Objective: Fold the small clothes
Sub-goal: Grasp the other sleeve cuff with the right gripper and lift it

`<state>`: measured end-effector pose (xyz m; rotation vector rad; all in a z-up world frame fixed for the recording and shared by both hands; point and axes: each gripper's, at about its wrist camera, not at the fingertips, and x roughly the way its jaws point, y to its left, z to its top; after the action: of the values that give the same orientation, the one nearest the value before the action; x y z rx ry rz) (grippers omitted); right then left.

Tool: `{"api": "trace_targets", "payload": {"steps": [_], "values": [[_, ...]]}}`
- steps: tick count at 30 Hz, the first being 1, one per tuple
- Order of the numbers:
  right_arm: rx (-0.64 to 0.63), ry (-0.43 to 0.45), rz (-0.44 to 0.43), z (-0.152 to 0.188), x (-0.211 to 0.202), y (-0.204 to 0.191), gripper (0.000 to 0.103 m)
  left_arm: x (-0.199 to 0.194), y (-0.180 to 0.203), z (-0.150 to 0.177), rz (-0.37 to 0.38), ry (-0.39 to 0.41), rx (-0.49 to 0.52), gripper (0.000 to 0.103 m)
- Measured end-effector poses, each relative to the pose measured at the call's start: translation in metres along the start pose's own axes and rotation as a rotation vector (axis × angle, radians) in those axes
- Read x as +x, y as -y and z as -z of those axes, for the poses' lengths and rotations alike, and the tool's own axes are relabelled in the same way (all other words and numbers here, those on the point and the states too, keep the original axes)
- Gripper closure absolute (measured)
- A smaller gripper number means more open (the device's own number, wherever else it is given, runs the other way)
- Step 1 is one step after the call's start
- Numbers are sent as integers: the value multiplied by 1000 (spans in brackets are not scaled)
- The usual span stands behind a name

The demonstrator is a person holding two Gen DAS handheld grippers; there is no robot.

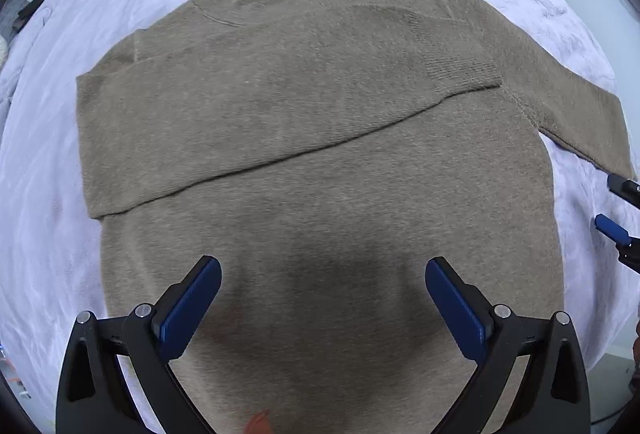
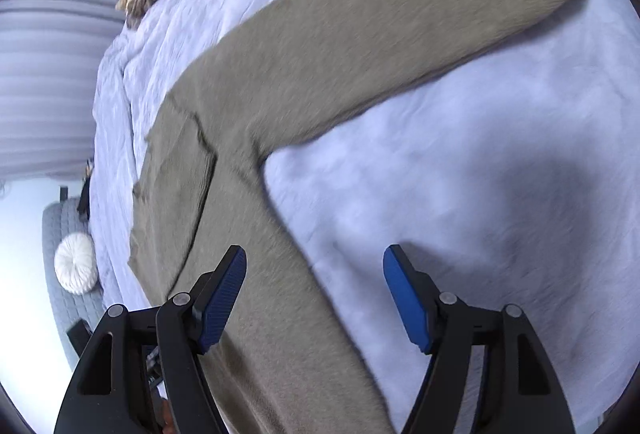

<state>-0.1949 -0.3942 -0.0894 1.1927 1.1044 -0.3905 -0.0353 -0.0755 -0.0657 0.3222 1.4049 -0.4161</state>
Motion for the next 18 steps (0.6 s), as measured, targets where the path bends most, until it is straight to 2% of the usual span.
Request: {"api": "trace_targets", "payload": {"steps": [3, 6, 10, 13, 16, 18], "values": [[72, 78, -22, -21, -18, 24, 29, 9, 6, -4, -33, -37, -23, 1], [173, 181, -55, -42, -39, 50, 29, 15, 11, -8, 2, -68, -47, 1], [266, 321, -67, -64, -62, 80, 29, 8, 24, -14, 65, -22, -51, 1], [307, 350, -108, -77, -64, 92, 29, 0, 38, -22, 75, 12, -35, 1], [354, 367, -192, -83, -64, 94, 30, -6, 52, -35, 91, 48, -31, 0], [374, 376, -245, -87, -61, 94, 54, -12, 56, -45, 100, 73, -28, 1]]}}
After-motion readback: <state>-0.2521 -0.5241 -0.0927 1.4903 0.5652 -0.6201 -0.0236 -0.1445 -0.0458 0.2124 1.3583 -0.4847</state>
